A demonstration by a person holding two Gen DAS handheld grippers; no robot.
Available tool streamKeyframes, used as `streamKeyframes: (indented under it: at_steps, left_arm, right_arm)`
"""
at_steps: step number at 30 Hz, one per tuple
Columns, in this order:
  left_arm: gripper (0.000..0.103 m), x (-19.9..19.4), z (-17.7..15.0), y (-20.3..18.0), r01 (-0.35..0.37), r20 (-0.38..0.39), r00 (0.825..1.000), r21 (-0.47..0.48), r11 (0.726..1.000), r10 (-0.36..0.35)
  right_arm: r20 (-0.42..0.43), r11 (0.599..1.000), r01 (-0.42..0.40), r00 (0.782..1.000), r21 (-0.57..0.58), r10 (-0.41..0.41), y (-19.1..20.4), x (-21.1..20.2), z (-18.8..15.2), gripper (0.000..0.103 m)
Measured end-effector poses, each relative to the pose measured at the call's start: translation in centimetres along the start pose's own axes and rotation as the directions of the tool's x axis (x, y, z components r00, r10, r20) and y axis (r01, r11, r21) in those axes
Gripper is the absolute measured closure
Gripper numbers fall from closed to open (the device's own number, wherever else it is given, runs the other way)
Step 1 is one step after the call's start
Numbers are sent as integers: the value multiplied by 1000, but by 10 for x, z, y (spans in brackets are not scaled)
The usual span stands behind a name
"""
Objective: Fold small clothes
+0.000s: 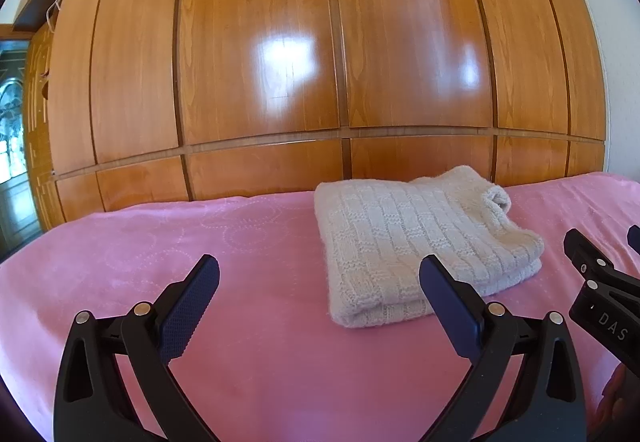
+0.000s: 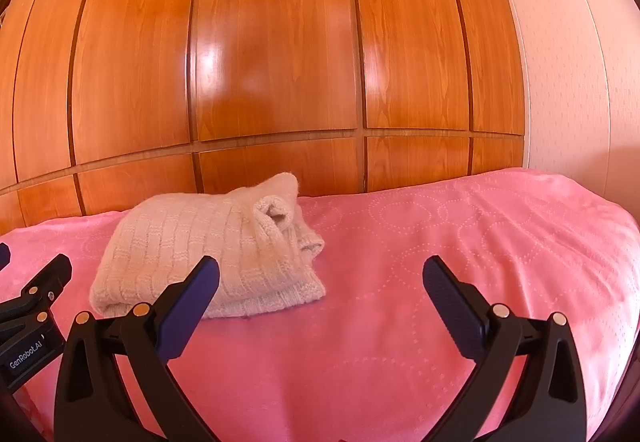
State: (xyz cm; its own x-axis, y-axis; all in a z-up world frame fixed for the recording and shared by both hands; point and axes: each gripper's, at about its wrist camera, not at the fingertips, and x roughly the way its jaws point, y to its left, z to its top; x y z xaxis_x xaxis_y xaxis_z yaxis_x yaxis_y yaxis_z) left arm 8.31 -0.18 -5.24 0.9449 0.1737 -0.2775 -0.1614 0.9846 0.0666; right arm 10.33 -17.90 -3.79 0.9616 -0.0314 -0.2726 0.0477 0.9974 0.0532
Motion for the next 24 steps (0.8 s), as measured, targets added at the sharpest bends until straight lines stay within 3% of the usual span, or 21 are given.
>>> streamKeyframes:
  at_steps: [24]
  left_arm:
    - [4,1,-1,1,5,-2,1000,0,1000,-5]
  right_arm:
    - [-9,1000,-1,1000,5,1,0,3,-2,2]
